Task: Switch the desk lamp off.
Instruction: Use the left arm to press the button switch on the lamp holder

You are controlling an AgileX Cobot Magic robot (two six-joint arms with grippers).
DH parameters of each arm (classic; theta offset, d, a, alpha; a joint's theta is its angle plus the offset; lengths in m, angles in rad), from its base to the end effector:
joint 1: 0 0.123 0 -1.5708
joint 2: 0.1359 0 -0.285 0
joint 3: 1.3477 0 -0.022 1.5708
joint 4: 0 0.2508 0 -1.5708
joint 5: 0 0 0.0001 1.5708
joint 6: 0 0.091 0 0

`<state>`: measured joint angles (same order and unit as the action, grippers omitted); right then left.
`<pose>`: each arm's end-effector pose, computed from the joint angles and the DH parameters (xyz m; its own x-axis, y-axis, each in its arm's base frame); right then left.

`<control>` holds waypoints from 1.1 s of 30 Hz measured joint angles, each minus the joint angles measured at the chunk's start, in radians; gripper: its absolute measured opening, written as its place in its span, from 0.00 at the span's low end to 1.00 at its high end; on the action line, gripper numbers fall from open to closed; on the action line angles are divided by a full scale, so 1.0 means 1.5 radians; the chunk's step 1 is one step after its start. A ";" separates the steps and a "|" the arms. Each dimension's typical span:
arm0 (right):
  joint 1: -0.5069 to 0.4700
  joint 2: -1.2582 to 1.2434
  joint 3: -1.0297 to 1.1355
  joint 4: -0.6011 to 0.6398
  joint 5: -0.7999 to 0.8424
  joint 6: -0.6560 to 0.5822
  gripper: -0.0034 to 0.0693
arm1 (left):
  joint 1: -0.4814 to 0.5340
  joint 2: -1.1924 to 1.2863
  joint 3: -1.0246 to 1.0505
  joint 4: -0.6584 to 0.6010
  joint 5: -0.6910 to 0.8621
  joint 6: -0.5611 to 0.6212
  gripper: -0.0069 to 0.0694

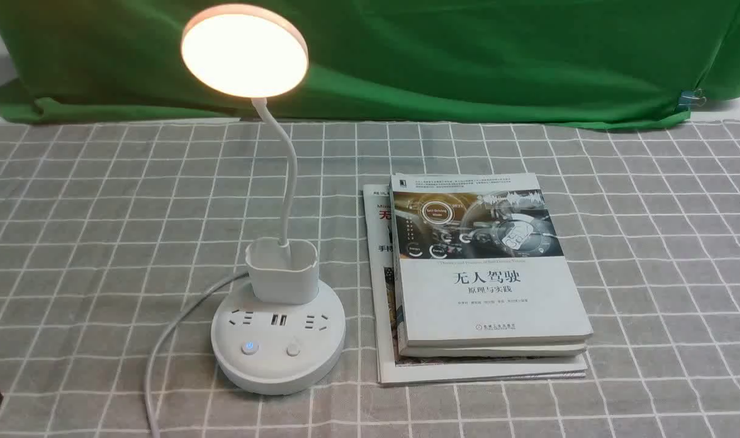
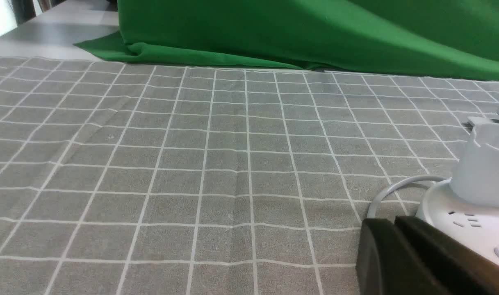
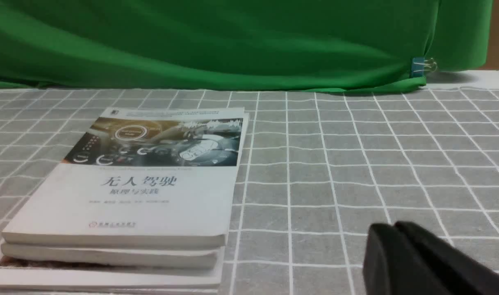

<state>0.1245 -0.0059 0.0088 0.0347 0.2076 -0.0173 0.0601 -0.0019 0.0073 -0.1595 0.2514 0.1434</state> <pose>0.0552 0.0076 0.1917 -0.1241 0.0013 -0.9923 -0.1292 0.9915 0.0174 0.0555 -0.0003 0.1883 -0.1652 -0.0211 -0.9860 -0.0230 0.9996 -0.0176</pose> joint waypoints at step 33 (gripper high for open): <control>0.000 0.000 0.000 0.000 0.000 0.000 0.10 | 0.000 0.000 0.000 -0.063 -0.054 -0.024 0.12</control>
<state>0.1245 -0.0059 0.0088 0.0347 0.2076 -0.0173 0.0601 -0.0019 0.0073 -0.2538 0.1703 0.1071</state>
